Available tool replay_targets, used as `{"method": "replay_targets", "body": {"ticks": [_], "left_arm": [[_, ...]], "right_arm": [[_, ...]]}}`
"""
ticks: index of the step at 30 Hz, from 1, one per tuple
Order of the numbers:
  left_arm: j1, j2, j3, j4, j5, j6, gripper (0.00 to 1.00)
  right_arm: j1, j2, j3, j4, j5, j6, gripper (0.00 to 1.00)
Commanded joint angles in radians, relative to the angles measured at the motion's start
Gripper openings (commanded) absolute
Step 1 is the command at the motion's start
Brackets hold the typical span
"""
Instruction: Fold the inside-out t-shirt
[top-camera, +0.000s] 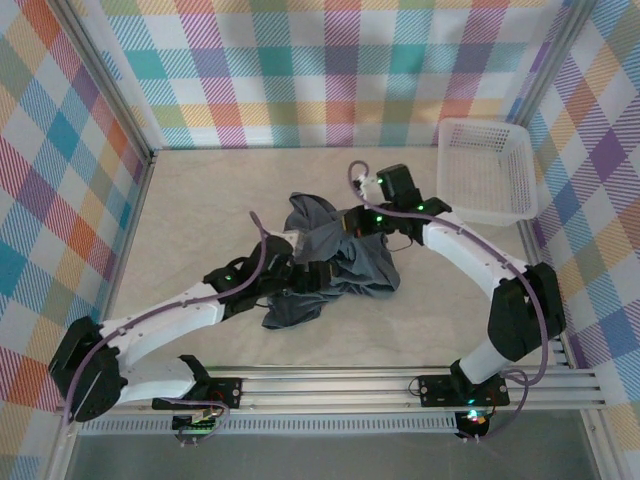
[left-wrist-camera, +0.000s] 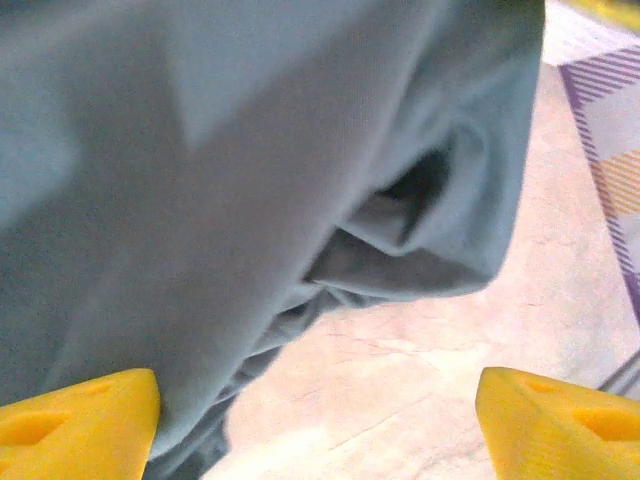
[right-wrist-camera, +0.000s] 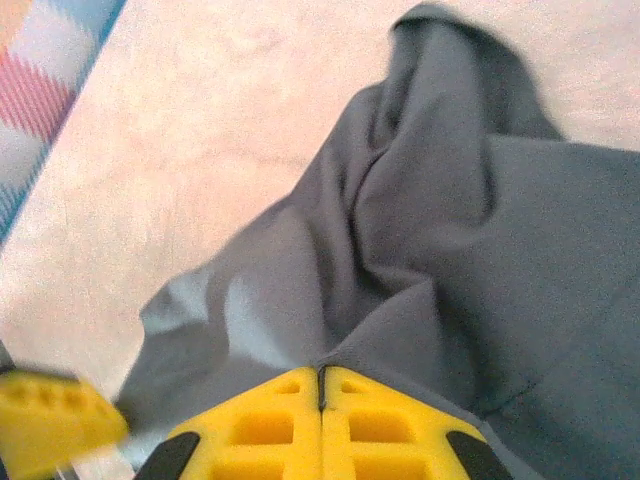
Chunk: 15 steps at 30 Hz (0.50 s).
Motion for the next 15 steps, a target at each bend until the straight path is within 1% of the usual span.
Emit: {"method": "replay_targets", "body": {"ticks": [1,2,4,5,6,7,8,11,12,13,14,15], "left_arm": [[-0.013,0.119,-0.011,0.199,0.047,-0.054,0.81],[-0.012,0.152,0.003,0.225,0.056,-0.073,0.81],[-0.012,0.251,0.069,0.189,0.025,-0.111,0.8],[-0.012,0.292,0.101,0.159,-0.008,-0.127,0.81],[-0.011,0.337,0.126,0.137,-0.057,-0.153,0.86],[-0.006,0.373,0.139,0.134,-0.095,-0.181,0.9],[0.001,0.411,0.15,0.141,-0.129,-0.203,0.91],[0.01,0.504,0.197,0.153,-0.187,-0.247,0.92],[0.01,0.528,0.22,0.133,-0.213,-0.261,0.92],[0.012,0.538,0.234,0.108,-0.24,-0.275,0.88],[0.015,0.538,0.242,0.085,-0.273,-0.289,0.79],[0.021,0.527,0.24,0.067,-0.297,-0.299,0.68]], "right_arm": [[-0.038,0.016,0.033,0.054,-0.058,0.132,0.0],[-0.038,0.024,0.049,0.048,-0.074,0.129,0.0],[-0.038,0.041,0.072,0.043,-0.104,0.142,0.0],[-0.038,0.044,0.078,0.042,-0.107,0.149,0.0],[-0.038,0.047,0.082,0.044,-0.114,0.156,0.0],[-0.038,0.046,0.084,0.047,-0.118,0.16,0.0],[-0.038,0.046,0.087,0.048,-0.123,0.163,0.0],[-0.038,0.043,0.102,0.022,-0.113,0.185,0.0],[-0.038,0.043,0.111,0.004,-0.101,0.193,0.0],[-0.04,0.046,0.121,-0.017,-0.085,0.198,0.0],[-0.046,0.049,0.133,-0.045,-0.067,0.201,0.0],[-0.058,0.052,0.143,-0.075,-0.053,0.204,0.0]]}}
